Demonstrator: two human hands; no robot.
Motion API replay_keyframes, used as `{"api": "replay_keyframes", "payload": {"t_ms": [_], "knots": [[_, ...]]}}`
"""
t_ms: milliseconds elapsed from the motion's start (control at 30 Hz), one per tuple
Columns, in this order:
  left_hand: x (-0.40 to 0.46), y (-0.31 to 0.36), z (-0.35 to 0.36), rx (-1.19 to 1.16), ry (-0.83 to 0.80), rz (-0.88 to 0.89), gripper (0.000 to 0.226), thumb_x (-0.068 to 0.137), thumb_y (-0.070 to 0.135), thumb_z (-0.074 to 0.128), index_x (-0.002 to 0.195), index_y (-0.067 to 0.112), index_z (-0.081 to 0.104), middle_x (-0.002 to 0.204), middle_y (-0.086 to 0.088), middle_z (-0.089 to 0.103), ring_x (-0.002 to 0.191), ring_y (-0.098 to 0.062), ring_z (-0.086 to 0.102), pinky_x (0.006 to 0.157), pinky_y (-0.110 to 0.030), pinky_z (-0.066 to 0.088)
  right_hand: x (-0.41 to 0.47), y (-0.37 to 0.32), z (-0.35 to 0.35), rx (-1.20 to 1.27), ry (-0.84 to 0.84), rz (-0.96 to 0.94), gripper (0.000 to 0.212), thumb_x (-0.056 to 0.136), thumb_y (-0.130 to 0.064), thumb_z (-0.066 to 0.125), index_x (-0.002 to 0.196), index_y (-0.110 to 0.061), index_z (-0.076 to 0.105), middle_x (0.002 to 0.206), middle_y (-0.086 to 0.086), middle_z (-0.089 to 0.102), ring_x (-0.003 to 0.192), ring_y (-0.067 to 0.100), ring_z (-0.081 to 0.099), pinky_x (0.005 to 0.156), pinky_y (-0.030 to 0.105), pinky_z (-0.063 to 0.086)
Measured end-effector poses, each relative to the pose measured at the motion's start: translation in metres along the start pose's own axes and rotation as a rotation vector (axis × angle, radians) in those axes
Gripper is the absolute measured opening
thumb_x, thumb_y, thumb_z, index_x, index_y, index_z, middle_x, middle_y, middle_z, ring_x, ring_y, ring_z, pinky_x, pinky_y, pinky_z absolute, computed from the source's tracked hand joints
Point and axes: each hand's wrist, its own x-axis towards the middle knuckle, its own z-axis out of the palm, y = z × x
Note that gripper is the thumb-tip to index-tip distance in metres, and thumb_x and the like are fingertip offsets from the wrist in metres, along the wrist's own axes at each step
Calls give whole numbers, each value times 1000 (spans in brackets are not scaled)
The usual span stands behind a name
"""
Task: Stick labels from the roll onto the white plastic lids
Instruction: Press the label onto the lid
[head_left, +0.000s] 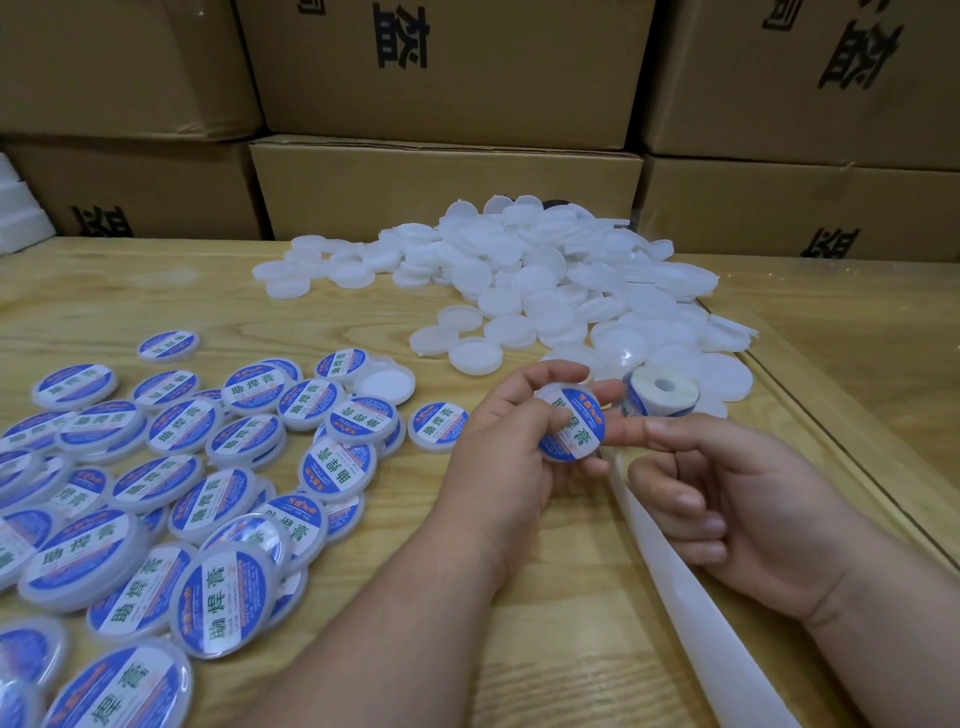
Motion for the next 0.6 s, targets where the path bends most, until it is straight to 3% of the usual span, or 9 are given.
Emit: {"api": "replay_keyframes", "payload": {"t_ms": [200, 400, 500, 600], "knots": [[1, 1, 2, 60, 78, 42, 38, 80, -4, 48, 110, 16, 61, 108, -12, 77, 87, -25, 74, 56, -28, 53, -1, -1, 0, -13, -13, -10, 48, 71, -36, 66, 112, -16, 77, 52, 1, 38, 36, 7, 24, 34, 17, 23], [2, -2, 0, 139, 140, 87, 38, 96, -6, 55, 120, 23, 61, 109, 0, 78, 95, -14, 74, 61, -21, 54, -2, -1, -1, -22, -61, -36, 51, 72, -36, 63, 119, -21, 75, 54, 4, 43, 38, 8, 25, 34, 18, 23], [4, -3, -2, 126, 186, 99, 35, 95, 1, 65, 119, 26, 63, 108, 3, 78, 98, -13, 74, 62, -20, 54, -1, -2, -5, 35, 18, -119, 50, 71, -31, 64, 117, -16, 75, 54, 3, 41, 39, 9, 22, 35, 18, 20], [4, 0, -2, 83, 231, 81, 18, 92, 27, 72, 110, 25, 69, 104, 0, 79, 94, -15, 75, 57, -20, 53, 3, -4, -14, 111, 196, -264, 39, 78, -24, 59, 111, -8, 73, 53, -1, 35, 40, 9, 21, 35, 18, 19]]}}
